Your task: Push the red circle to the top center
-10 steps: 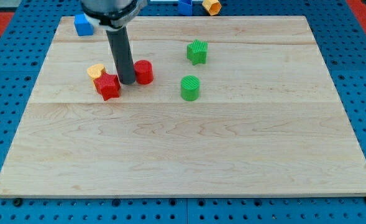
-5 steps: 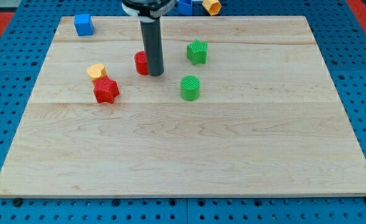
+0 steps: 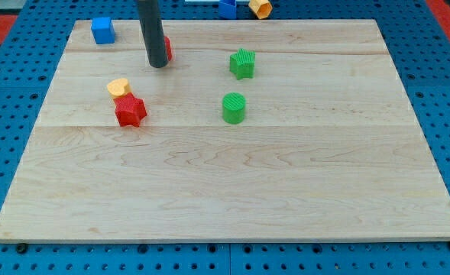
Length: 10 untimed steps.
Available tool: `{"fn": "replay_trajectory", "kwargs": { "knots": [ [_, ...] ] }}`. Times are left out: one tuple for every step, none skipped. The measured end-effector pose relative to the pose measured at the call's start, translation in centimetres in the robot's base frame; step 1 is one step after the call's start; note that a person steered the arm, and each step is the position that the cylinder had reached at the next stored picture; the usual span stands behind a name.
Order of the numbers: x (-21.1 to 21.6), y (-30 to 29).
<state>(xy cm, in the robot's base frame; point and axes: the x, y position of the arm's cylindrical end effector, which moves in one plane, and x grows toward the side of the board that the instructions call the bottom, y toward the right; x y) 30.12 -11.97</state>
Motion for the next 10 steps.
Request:
{"fn": "replay_trajectory", "kwargs": {
  "knots": [
    [-0.5,0.0],
    [-0.8,0.0],
    [0.2,0.0],
    [1.4,0.0],
    [1.0,-1.5],
    [0.5,1.3],
    [-1.4,1.0],
    [-1.2,-2.8],
    [-1.5,-6.9],
    [-3.5,-2.0]
  ]
}}
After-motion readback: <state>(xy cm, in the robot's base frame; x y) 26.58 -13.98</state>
